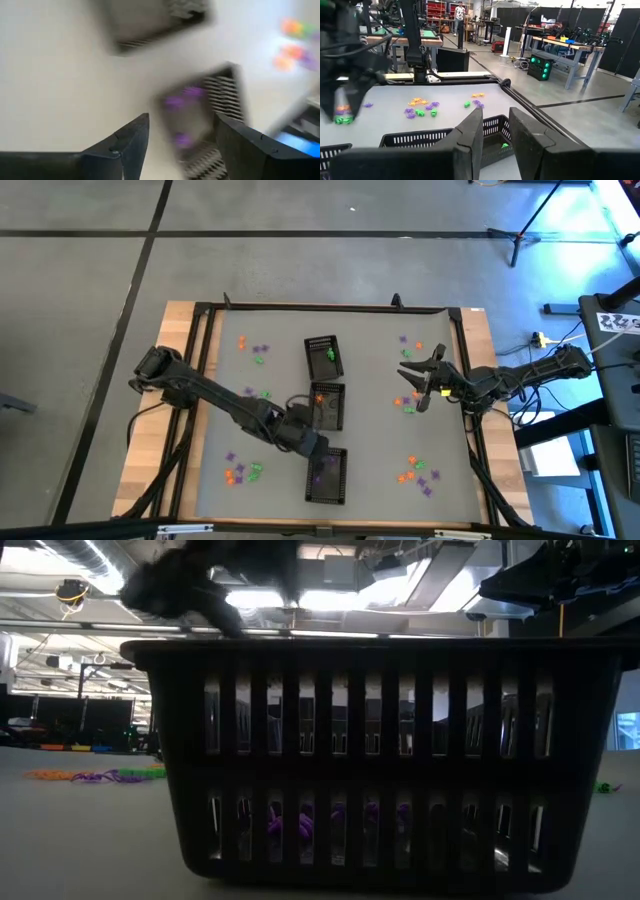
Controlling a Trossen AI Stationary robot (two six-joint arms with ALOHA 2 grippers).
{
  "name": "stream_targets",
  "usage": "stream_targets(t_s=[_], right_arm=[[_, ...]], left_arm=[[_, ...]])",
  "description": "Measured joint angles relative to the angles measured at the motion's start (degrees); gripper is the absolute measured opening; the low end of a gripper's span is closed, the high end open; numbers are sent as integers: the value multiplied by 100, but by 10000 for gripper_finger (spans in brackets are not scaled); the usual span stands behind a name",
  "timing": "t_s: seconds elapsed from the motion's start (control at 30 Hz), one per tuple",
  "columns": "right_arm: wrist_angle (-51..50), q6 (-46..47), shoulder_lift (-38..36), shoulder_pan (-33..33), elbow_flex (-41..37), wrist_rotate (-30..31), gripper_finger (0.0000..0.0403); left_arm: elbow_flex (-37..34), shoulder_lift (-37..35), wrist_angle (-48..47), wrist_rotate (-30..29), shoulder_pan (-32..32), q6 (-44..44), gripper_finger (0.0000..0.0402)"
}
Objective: Sort Halloween decoration
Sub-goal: Put the green skeleton toy into the top black bin
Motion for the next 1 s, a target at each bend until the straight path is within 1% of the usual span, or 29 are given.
stream_targets(t_s=[0.1,0.2,0.27,0.3,0.37,0.5,0.67,0.73,0.87,1.0], right_arm=[[1,0,0,-1,0,1,92],[0,0,2,-1,0,0,92],[0,0,0,-2,0,1,92],[0,0,2,-2,0,0,92],[-25,1,0,-1,0,0,92],[-78,0,2,0,0,-1,92],[-77,1,2,-1,0,-1,92],[-73,1,1,-1,0,0,92],[-76,0,2,0,0,-1,92],[-72,0,2,-2,0,-1,92]], left_arm=[[413,-7,-1360,-55,108,-553,219],[622,-7,-2528,-218,209,-1091,222],[613,-10,-3057,-462,284,-1444,223],[526,-13,-3159,-581,324,-1535,223],[312,-5,-3239,-666,430,-1654,221],[-222,-2,-3250,-601,721,-1932,212],[-755,-2,-2978,-474,1163,-2097,200],[-899,0,-2823,-475,1360,-1879,199],[-1140,0,-2335,-393,1804,-1137,199],[-1444,-114,-1901,54,2257,-877,199]])
